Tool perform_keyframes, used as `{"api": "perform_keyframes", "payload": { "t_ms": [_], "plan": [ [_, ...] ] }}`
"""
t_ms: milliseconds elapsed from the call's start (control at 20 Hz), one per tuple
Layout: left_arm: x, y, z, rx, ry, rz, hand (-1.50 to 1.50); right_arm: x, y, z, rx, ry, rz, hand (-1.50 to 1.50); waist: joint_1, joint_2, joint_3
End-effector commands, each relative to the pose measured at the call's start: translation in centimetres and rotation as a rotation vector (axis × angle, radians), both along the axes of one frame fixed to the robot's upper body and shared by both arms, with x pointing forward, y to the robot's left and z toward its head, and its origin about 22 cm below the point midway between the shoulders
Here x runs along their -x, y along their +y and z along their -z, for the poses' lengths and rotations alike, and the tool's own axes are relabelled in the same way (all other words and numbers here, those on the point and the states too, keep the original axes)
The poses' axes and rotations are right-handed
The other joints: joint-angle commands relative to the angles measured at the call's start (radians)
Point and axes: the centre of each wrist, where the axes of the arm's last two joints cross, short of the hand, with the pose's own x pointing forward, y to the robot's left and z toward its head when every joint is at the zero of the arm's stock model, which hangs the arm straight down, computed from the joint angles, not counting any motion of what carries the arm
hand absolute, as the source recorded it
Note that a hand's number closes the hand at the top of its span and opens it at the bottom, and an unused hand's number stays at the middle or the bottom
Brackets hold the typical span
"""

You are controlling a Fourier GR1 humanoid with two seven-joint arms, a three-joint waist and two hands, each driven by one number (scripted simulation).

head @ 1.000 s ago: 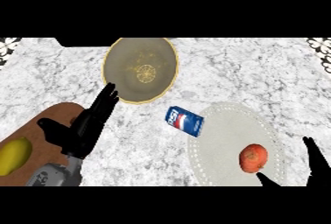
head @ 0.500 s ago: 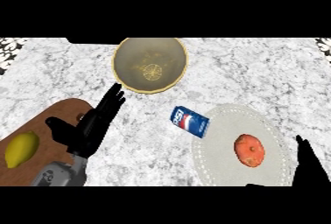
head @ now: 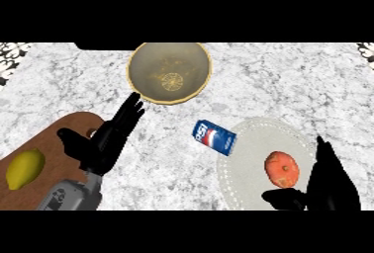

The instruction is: Pick the squash from the placemat and place it in the bowl

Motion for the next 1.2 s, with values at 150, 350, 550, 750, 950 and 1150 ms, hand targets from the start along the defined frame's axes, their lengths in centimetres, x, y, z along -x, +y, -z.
{"api": "perform_keyframes", "payload": {
  "t_ms": [150,350,550,750,950,1150],
  "plan": [
    [0.3,0.0,0.2,-0.012,0.008,-0.003,0.00,-2.6,0.4,0.3,-0.003,0.278,0.147,-1.50,-0.002,-0.002,0.002],
    [-0.1,0.0,-0.2,0.007,0.006,-0.005,0.00,-3.3,0.5,-0.3,-0.004,0.290,0.126,-1.50,-0.008,-0.003,0.002],
    [1.0,0.6,1.0,0.013,0.006,-0.016,0.00,-3.3,0.8,1.3,0.003,0.288,0.122,-1.50,-0.011,-0.006,0.003],
    [-0.8,-0.8,-0.5,0.022,-0.017,-0.005,0.00,-4.9,1.2,1.7,0.016,0.307,0.112,-1.50,-0.015,-0.003,0.003],
    [0.2,1.0,0.3,-0.005,0.011,-0.033,0.00,-3.2,1.0,2.3,0.021,0.322,0.129,-1.50,-0.019,-0.008,0.003],
    [0.3,1.2,-0.1,-0.012,-0.011,-0.031,0.00,-4.2,1.2,2.9,0.011,0.295,0.147,-1.50,-0.013,-0.007,0.003]
  ]
}}
